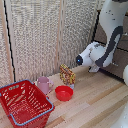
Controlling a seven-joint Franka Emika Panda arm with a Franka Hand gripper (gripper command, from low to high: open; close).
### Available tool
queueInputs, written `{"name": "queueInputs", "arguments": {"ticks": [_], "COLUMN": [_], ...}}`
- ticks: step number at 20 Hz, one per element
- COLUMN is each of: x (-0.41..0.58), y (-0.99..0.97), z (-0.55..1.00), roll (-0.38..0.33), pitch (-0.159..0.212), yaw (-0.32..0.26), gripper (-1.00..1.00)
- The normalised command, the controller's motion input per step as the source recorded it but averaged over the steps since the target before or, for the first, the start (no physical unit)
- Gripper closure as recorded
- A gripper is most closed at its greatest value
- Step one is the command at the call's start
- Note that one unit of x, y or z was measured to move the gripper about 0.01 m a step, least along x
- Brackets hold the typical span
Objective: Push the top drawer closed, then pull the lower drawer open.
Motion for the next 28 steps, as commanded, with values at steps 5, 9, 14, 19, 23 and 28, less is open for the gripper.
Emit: {"name": "queueInputs", "arguments": {"ticks": [5,9,14,19,23,28], "x": [-0.055,-0.032,-0.030,-0.023,0.048,0.193], "y": [0.54,0.61,0.63,0.63,0.26,0.00], "z": [-0.04,-0.02,-0.02,0.00,0.30,0.58], "roll": [0.004,0.006,0.002,0.007,0.000,0.023], "pitch": [0.002,0.000,0.000,0.001,0.021,0.036], "yaw": [0.141,0.118,0.113,0.054,0.061,0.040], "gripper": [1.00,1.00,1.00,-1.00,-1.00,-1.00]}}
